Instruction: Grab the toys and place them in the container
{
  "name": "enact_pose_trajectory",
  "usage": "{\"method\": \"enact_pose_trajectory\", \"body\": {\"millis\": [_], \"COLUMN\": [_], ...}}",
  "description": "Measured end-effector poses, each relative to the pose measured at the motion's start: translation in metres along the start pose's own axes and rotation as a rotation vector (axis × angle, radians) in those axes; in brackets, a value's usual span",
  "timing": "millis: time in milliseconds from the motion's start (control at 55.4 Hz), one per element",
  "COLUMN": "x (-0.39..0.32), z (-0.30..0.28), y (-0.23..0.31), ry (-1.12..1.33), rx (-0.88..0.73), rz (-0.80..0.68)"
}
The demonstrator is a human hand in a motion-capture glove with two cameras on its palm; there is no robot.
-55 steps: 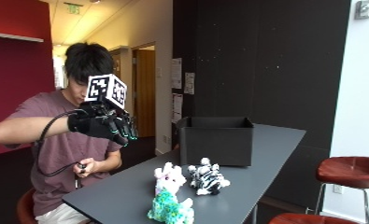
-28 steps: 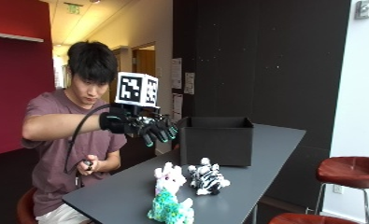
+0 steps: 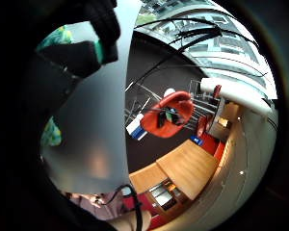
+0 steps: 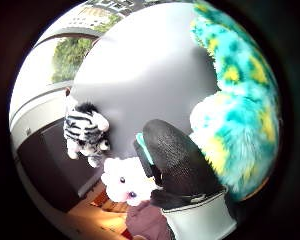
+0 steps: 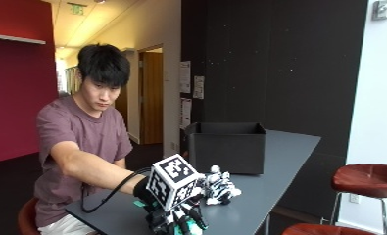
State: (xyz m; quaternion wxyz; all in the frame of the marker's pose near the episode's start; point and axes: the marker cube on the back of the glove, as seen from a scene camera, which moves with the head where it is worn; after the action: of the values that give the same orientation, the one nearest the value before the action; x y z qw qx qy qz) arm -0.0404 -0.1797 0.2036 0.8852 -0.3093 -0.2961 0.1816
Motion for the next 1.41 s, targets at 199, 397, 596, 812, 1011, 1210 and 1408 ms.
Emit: {"method": "enact_pose_trajectory", "body": {"millis": [199, 397, 596, 812, 1011, 1210, 1408], "x": [-0.024, -0.042, -0.028, -0.02, -0.1, -0.247, -0.422], "z": [0.01, 0.015, 0.015, -0.096, -0.189, -0.23, -0.207], "y": [-0.003, -0.003, 0.006, 0.053, 0.148, 0.252, 0.333], "ry": [-0.021, -0.005, 0.019, 0.05, 0.122, 0.155, 0.052], "rx": [0.025, 0.195, 0.129, 0.233, 0.377, 0.489, 0.447], "rz": [0.107, 0.082, 0.014, -0.025, -0.152, -0.416, -0.707]}}
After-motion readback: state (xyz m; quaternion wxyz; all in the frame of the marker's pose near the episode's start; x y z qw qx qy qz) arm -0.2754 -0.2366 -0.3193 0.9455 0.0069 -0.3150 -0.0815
